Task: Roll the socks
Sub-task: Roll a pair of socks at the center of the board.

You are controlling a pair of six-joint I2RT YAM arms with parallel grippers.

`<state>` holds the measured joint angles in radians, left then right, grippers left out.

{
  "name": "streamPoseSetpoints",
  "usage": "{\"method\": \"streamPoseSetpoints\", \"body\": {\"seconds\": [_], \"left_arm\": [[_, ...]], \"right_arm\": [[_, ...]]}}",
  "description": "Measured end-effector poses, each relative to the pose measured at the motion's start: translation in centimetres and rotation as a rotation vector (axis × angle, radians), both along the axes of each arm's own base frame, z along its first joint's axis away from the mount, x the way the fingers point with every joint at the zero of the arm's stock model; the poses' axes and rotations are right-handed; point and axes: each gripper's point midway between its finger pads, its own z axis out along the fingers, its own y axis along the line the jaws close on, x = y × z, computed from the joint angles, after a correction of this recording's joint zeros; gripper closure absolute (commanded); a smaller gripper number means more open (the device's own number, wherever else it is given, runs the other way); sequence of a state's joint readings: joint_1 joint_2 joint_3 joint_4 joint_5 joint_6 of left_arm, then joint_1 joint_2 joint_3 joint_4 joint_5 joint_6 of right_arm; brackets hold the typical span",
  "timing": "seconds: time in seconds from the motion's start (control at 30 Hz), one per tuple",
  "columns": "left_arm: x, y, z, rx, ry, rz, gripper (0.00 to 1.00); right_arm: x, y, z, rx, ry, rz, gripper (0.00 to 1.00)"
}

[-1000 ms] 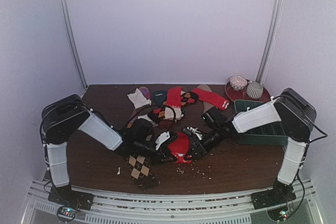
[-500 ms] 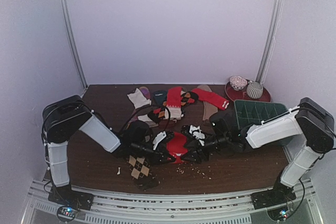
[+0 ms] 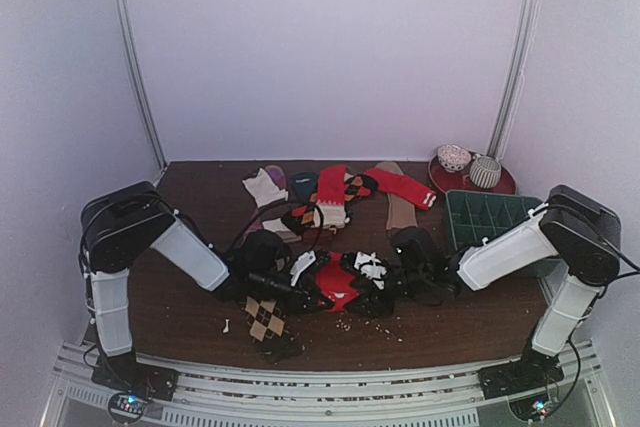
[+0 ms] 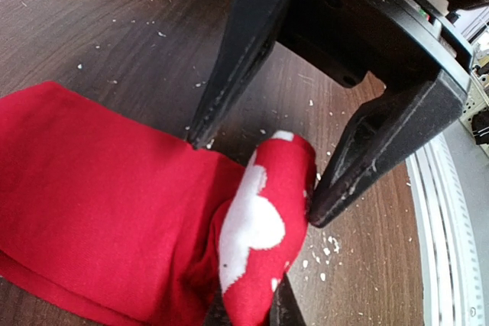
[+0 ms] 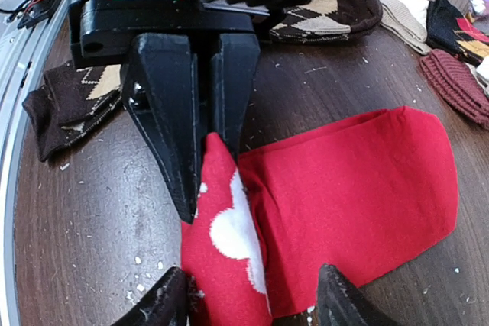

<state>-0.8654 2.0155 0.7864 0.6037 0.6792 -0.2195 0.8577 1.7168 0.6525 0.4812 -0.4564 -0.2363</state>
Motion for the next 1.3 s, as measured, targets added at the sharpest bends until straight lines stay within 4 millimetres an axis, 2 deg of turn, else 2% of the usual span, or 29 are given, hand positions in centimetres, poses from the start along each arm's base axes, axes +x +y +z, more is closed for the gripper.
{"method": "streamPoseSetpoints", "body": {"seconds": [0.13,0.4,0.5,0.57,0.67,0.83,0.97,1.07,1.17,1.3], "left_arm": [[0.0,0.0,0.0,0.0,0.001,-0.002,1.0],[0.0,0.1,0.0,0.0,0.004,-0.003,1.0],[0.0,0.1,0.0,0.003,0.0,-0.002,0.75],[0.2,0.2,0.1,0.011,-0.018,0.003,0.67],[0.4,0.9,0.6,0.049,-0.052,0.026,0.6],[1.1,2.9,1.9,0.116,-0.14,0.096,0.54],[1.5,3.8,4.9,0.078,-0.255,0.125,0.52],[1.9,3.3,6.7,0.028,-0.323,0.12,0.52],[2.0,2.5,6.8,0.004,-0.341,0.089,0.51],[2.1,1.2,5.0,-0.002,-0.314,0.041,0.51]], "right_arm": [[-0.1,0.1,-0.5,0.0,0.012,0.004,0.64],[-1.1,0.6,-1.0,0.019,0.11,0.028,0.81],[-1.0,0.7,-1.1,0.035,0.194,0.011,0.83],[-0.9,0.9,-1.2,0.05,0.266,-0.002,0.84],[-0.7,1.4,-1.3,0.067,0.383,-0.014,0.84],[-0.6,2.3,-1.6,0.061,0.564,-0.026,0.84],[-0.7,2.1,-1.9,0.075,0.718,-0.04,0.84],[-0.9,1.7,-2.0,0.08,0.806,-0.051,0.84],[-1.0,1.5,-2.1,0.073,0.875,-0.062,0.84],[-1.0,1.5,-2.1,0.055,0.931,-0.067,0.84]]}}
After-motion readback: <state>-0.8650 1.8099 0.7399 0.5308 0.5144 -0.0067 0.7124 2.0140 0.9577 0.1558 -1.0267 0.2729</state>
